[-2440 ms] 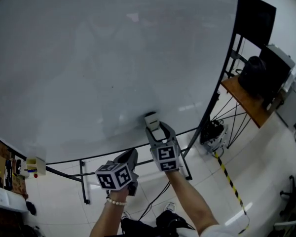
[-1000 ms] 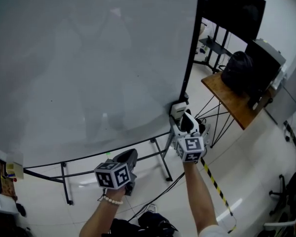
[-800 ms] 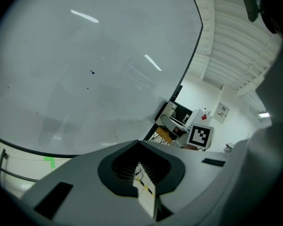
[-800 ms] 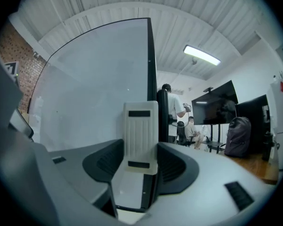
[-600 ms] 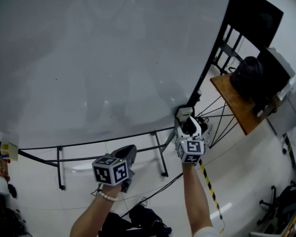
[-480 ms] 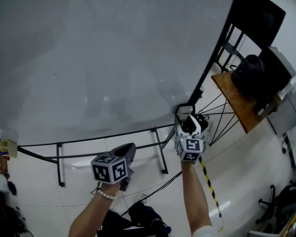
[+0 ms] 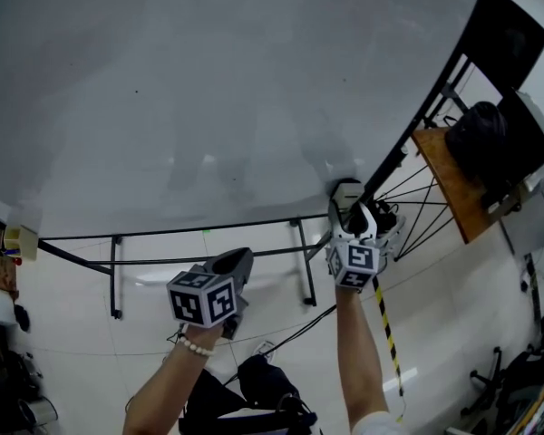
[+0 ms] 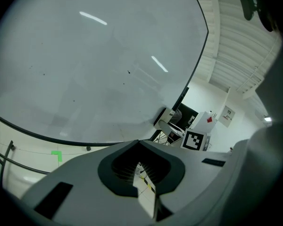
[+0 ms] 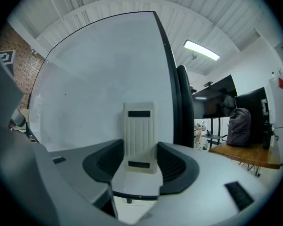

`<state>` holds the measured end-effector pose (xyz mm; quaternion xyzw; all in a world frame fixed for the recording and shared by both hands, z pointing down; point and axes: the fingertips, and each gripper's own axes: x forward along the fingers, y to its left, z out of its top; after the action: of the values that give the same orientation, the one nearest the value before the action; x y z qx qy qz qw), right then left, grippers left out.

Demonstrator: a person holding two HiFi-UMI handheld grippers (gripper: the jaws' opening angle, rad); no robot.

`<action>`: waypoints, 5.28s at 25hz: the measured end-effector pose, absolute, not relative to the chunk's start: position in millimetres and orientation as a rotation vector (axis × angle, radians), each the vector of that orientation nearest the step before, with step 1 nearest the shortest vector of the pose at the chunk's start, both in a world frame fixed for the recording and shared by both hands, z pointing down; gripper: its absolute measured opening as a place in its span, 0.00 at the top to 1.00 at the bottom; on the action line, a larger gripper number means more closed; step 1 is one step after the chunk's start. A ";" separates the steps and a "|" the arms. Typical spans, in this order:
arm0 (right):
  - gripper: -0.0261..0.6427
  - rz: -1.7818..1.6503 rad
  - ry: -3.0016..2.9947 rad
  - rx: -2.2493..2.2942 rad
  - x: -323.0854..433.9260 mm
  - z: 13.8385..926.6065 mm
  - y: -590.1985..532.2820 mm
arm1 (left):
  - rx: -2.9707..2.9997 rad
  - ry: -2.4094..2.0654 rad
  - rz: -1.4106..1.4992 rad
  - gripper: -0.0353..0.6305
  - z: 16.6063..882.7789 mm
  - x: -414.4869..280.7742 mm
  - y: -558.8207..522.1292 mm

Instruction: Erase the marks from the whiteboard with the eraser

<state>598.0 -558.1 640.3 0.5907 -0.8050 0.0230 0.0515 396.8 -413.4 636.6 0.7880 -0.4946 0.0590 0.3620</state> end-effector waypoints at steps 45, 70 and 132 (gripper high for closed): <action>0.58 0.087 -2.578 1.600 142.5 606.1 -429.3 | 1.901 -1.550 -0.126 0.97 586.6 41.7 -271.7; 0.58 0.111 -2.660 1.458 -183.9 629.7 -332.2 | 1.809 -1.643 -0.108 0.97 606.1 -216.9 -169.0; 0.58 0.260 -2.500 1.519 -64.2 746.8 -370.6 | 1.791 -1.670 0.119 0.97 681.8 -127.5 -202.6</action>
<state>-64.2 -370.6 746.8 0.5145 -0.8468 0.0879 0.1024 -127.5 -202.6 681.8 0.6874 -0.6412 0.0455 0.3381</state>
